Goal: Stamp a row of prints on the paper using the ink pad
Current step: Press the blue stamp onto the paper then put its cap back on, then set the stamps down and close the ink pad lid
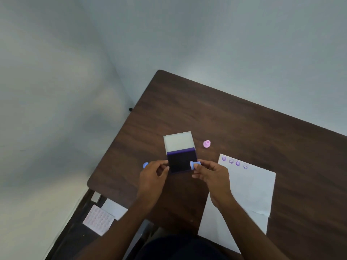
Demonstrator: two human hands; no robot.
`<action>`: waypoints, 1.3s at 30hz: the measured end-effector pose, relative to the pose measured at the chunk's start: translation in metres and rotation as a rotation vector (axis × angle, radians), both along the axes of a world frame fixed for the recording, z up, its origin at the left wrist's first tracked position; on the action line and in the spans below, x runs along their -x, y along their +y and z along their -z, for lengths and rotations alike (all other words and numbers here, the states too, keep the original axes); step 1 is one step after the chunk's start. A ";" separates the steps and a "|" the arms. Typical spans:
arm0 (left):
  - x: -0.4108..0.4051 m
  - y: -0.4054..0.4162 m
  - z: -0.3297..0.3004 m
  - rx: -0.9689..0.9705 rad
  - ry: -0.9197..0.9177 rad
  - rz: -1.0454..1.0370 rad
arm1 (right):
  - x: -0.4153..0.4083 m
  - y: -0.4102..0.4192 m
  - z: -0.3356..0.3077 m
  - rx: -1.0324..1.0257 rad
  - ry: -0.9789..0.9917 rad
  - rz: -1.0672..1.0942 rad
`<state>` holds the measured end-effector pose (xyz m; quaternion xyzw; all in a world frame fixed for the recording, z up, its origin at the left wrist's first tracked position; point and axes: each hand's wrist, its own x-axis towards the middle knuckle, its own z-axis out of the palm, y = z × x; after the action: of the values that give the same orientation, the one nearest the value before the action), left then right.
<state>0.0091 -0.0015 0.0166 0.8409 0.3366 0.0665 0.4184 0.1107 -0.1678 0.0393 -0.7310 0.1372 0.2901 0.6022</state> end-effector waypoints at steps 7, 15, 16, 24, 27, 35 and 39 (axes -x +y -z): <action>0.025 0.027 0.020 -0.006 0.101 -0.214 | 0.012 0.028 0.002 -0.113 0.117 -0.002; 0.030 0.042 0.052 -0.042 0.225 -0.184 | 0.021 0.039 0.007 -0.084 0.124 -0.016; 0.029 0.043 0.054 -0.048 0.222 -0.175 | 0.021 0.039 0.007 -0.079 0.122 -0.018; 0.025 0.048 0.061 -0.084 0.173 -0.144 | 0.021 0.042 0.009 -0.075 0.116 -0.027; 0.027 0.046 0.060 -0.014 0.178 -0.177 | 0.021 0.042 0.008 -0.078 0.114 -0.028; 0.026 0.042 0.044 0.157 0.070 -0.297 | 0.021 0.044 0.009 -0.090 0.130 -0.029; 0.029 0.042 0.034 0.318 0.008 -0.290 | 0.020 0.046 0.008 -0.093 0.140 -0.024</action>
<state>-0.0198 0.0409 -0.0176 0.7074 0.4620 0.0691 0.5305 0.0909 -0.1223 0.0308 -0.6819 0.1563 0.3537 0.6209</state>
